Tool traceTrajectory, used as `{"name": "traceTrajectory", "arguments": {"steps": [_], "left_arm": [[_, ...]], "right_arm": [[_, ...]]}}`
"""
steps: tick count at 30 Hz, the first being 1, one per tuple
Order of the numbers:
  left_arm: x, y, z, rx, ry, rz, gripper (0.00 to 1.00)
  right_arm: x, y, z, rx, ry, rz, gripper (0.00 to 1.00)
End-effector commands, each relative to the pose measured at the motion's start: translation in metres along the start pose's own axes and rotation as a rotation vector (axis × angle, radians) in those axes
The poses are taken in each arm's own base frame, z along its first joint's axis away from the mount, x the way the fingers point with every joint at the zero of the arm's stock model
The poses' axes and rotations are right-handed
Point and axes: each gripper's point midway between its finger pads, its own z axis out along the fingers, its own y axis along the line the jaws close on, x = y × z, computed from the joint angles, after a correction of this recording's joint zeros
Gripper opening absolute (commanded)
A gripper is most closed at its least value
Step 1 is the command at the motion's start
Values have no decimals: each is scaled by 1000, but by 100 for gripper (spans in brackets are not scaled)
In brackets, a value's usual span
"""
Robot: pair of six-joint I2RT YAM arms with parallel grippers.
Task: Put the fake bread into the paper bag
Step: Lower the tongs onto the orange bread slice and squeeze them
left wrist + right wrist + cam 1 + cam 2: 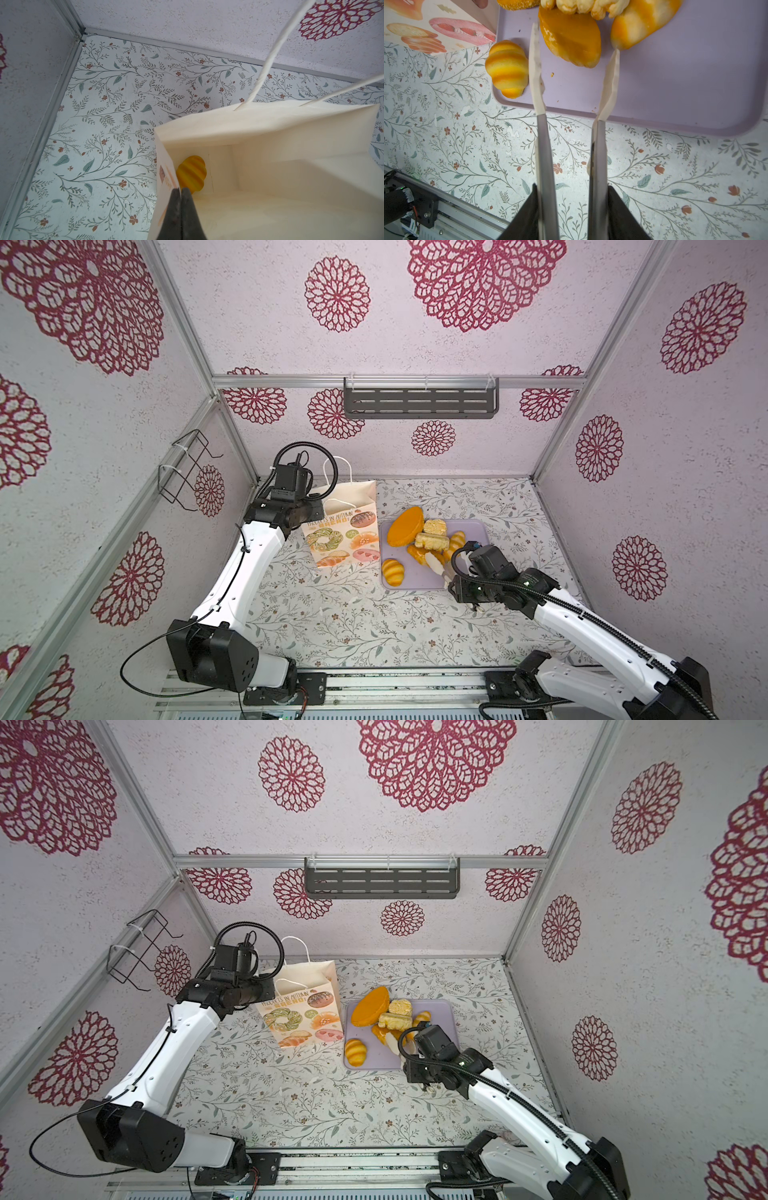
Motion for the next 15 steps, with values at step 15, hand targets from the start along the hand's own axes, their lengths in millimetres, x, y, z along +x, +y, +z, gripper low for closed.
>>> {"name": "traceTrajectory", "arguments": {"steps": [15], "left_arm": [[3, -2, 0, -1, -2, 26, 0]], "right_arm": [[-20, 14, 11, -44, -39, -45, 48]]}}
